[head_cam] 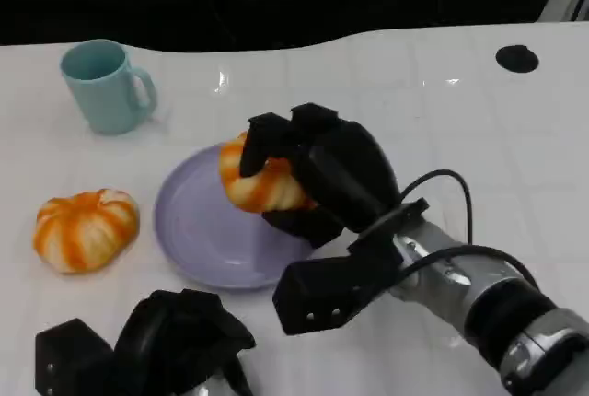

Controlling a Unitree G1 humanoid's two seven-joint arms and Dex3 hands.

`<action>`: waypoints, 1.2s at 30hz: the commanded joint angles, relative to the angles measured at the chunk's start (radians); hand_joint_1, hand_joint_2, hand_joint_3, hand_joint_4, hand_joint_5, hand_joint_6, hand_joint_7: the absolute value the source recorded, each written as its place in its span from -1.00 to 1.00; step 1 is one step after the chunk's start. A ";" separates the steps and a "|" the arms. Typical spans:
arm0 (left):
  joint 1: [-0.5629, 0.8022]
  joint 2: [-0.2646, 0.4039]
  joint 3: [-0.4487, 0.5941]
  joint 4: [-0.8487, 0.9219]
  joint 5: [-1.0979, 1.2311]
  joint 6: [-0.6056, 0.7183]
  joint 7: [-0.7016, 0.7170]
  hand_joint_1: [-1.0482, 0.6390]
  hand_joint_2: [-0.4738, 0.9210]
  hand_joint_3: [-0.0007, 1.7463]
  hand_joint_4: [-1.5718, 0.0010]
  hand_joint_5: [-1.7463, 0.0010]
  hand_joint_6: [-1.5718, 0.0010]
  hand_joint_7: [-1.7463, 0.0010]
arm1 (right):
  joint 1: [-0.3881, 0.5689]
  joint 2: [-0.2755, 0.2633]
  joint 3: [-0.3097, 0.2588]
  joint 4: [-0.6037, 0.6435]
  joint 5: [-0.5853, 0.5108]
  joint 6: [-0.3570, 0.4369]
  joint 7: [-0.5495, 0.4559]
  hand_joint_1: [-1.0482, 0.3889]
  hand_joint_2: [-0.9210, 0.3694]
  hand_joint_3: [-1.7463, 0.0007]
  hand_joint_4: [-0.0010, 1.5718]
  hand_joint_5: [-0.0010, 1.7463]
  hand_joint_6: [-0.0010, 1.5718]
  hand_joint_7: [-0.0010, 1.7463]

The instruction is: Grasp the bread from the table and place it into the plate.

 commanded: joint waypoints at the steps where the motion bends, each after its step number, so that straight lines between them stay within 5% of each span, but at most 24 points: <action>1: 0.009 0.008 0.002 -0.014 -0.003 -0.002 0.007 -1.00 0.82 -1.00 -0.93 -0.02 -1.00 0.45 | -0.027 0.019 0.010 0.053 0.007 -0.009 -0.017 0.22 -0.04 -0.47 0.23 1.00 -0.03 1.00; 3: 0.009 0.008 0.003 -0.015 -0.008 0.006 0.004 -1.00 0.81 -1.00 -0.93 -0.02 -1.00 0.45 | -0.032 0.022 0.013 0.064 0.011 0.009 0.021 0.19 -0.09 -0.39 0.19 1.00 0.00 0.81; 5: 0.009 0.009 0.001 -0.015 -0.004 0.003 0.006 -1.00 0.81 -1.00 -0.93 -0.02 -1.00 0.45 | -0.034 0.023 0.011 0.070 0.021 0.030 0.081 0.18 -0.16 -0.23 0.16 0.99 0.23 0.14; 7: 0.010 0.010 -0.002 -0.019 0.005 0.001 0.013 -1.00 0.81 -1.00 -0.94 -0.02 -1.00 0.45 | -0.032 0.027 0.001 0.069 0.044 0.053 0.157 0.13 -0.43 0.21 0.02 0.54 0.30 -0.53; 9: 0.012 0.009 -0.004 -0.024 0.007 0.005 0.019 -1.00 0.81 -1.00 -0.94 -0.02 -1.00 0.45 | -0.032 0.026 0.000 0.059 0.055 0.091 0.228 0.10 -0.56 0.41 -0.09 0.23 0.25 -0.78; 11: 0.013 0.010 -0.005 -0.025 0.007 0.005 0.019 -1.00 0.81 -1.00 -0.94 -0.02 -1.00 0.45 | -0.034 0.022 0.001 0.046 0.066 0.137 0.326 -0.01 -0.82 0.64 -0.44 -0.33 -0.09 -0.95; 14: 0.008 0.012 -0.005 -0.016 0.004 -0.005 0.012 -1.00 0.81 -1.00 -0.94 -0.02 -1.00 0.45 | -0.030 0.010 0.006 0.018 0.068 0.175 0.417 -0.21 -0.98 0.79 -0.67 -0.64 -0.41 -0.99; 20: 0.005 0.015 -0.007 -0.012 0.010 -0.007 0.015 -1.00 0.81 -0.99 -0.94 -0.02 -1.00 0.44 | 0.006 -0.016 -0.010 -0.060 0.097 0.189 0.501 -0.54 -1.00 0.66 -0.90 -0.74 -0.73 -1.00; 36: 0.002 0.014 -0.008 -0.015 0.009 0.003 0.020 -1.00 0.80 -1.00 -0.94 -0.02 -1.00 0.45 | 0.205 -0.170 -0.080 -0.491 0.217 0.173 0.699 -0.65 -1.00 0.56 -0.98 -0.64 -0.79 -0.99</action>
